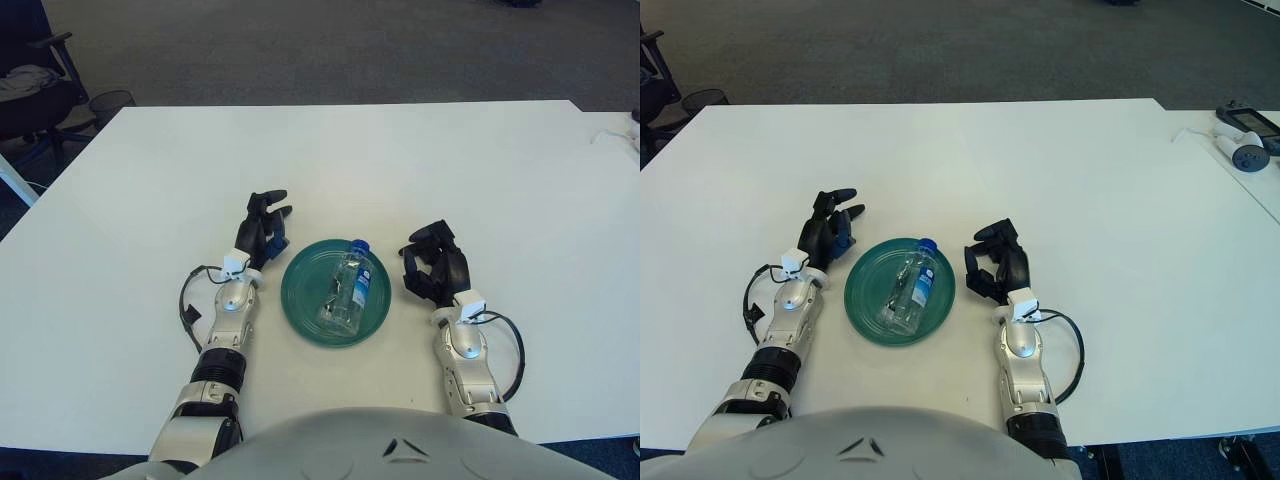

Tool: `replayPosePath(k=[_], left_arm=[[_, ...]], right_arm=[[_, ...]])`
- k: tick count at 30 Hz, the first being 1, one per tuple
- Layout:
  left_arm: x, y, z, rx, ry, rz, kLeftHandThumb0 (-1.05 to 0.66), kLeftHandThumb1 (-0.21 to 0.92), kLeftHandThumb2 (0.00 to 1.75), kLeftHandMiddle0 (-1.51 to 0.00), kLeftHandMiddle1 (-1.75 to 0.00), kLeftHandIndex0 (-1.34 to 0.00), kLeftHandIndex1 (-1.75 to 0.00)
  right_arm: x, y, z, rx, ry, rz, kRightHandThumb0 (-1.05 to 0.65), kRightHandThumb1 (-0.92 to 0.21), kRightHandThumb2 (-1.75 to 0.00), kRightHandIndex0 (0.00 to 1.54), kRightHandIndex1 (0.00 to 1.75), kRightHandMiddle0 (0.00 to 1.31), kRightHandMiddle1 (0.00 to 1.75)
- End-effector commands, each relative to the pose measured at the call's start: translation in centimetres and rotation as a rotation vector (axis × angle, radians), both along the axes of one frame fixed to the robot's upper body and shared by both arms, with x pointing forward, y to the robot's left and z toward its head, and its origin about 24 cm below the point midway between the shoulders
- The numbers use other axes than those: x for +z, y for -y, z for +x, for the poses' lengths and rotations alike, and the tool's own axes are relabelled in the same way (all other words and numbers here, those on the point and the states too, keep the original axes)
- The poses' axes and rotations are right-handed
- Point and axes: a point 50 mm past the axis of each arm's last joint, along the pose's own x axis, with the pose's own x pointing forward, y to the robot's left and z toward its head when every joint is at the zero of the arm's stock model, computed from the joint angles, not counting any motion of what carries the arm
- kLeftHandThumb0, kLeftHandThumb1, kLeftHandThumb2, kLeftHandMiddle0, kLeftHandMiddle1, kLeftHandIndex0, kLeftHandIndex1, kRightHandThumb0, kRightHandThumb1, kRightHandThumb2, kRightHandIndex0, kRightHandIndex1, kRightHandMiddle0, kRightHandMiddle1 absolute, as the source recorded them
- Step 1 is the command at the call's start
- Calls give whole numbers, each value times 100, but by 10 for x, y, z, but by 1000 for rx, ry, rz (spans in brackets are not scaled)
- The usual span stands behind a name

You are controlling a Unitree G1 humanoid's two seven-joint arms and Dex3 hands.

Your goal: Put the bottle into the plate.

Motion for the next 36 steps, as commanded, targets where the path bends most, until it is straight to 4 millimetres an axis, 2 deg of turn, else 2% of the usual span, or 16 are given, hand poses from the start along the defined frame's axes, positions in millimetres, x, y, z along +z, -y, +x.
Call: replayPosePath(k=[1,5,14,36], left_arm=[[-23,6,-18,66,-114,-24,-42,55,102,-80,-173,-43,-174],[-20,8,-19,84,-85,-16,-46,37,124,-99,-174,-56,-175],[-18,9,-22,96,-73,4,-51,21,144,-121,-175,-69,-175],[-15,6,-23,160,-42,24,-59,5,164,-132,-175,-83,-175]], right_arm=[[-41,3,-30,-24,-253,1,0,-67,-79,44,144,30,175],[-40,3,-30,-32,-248,3,0,-67,-79,44,144,30,175],[-40,2,-30,-101,-240,28,0,-65,-82,43,145,32,175],[-41,1,-31,-127,-232,43,-1,-61,-88,47,147,31,175]])
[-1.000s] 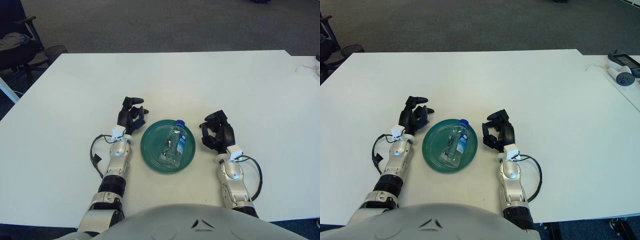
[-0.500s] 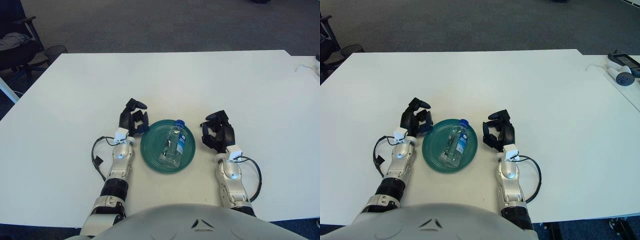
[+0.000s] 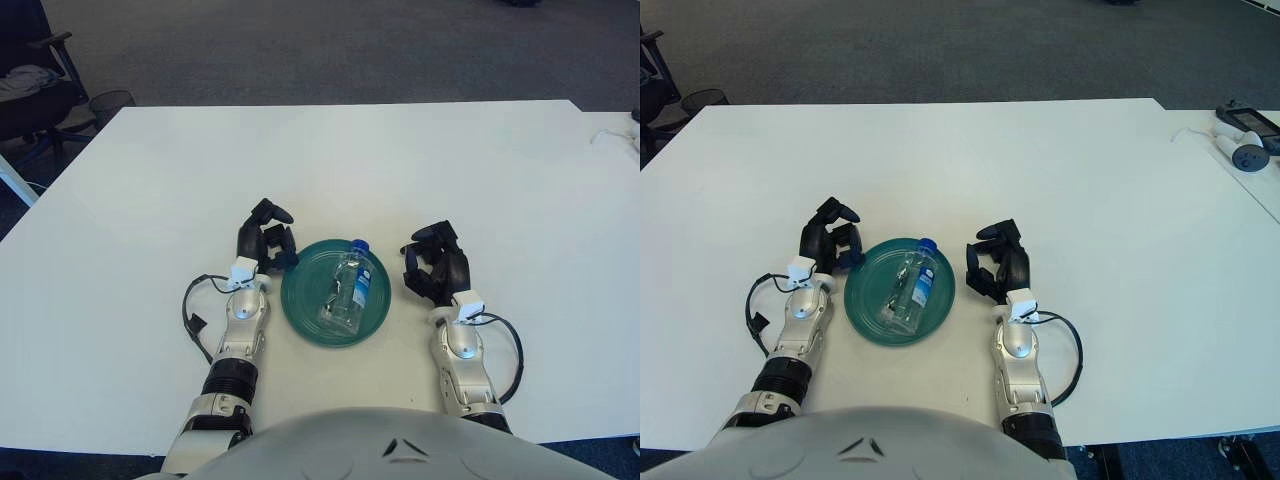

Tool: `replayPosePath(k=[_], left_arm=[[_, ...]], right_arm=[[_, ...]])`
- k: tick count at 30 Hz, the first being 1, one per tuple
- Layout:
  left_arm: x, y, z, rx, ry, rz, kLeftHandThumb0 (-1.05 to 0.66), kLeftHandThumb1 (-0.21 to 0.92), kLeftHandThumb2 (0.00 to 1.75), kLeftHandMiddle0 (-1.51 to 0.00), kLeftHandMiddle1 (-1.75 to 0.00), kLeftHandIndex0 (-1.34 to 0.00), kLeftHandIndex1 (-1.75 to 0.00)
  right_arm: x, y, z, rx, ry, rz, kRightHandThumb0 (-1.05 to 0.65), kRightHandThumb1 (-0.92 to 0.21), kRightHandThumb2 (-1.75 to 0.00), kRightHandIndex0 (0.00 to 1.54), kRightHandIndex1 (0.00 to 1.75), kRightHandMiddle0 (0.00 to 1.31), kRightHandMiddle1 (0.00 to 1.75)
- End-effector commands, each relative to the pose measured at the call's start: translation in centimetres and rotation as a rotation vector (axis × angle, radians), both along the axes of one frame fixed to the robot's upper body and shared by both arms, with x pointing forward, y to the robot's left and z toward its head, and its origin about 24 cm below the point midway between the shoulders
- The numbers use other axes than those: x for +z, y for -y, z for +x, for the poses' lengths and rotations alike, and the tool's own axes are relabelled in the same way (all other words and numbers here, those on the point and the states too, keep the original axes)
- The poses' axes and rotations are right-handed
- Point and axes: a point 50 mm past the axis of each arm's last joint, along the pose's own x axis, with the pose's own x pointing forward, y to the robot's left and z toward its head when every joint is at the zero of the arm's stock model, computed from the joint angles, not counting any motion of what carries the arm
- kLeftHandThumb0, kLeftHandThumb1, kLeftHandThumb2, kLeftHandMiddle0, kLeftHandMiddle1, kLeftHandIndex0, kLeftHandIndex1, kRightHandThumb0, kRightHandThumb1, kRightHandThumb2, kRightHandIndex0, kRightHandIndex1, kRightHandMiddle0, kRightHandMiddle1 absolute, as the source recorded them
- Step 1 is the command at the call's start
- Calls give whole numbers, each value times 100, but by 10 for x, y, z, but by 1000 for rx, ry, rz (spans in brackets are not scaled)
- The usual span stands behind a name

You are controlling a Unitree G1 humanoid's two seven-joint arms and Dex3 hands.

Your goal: Put the bottle into the plate.

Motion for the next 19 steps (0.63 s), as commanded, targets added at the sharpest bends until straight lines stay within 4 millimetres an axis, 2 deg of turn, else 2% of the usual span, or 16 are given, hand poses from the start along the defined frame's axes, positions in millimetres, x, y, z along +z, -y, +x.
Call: replayPosePath(k=[1,19], left_arm=[[-20,-3,-14,38,-92,-5,-60,5,165,-132,-175,-84,-175],[-22,-3,-13,63,-96,-14,-60,4,165,-132,-175,-84,-175]], right_arm=[[-42,0,-31,-41,-232,31,-1,-61,-88,47,147,31,175],[-43,1,-30,-45,-244,8,-1,-63,-85,46,148,29,175]])
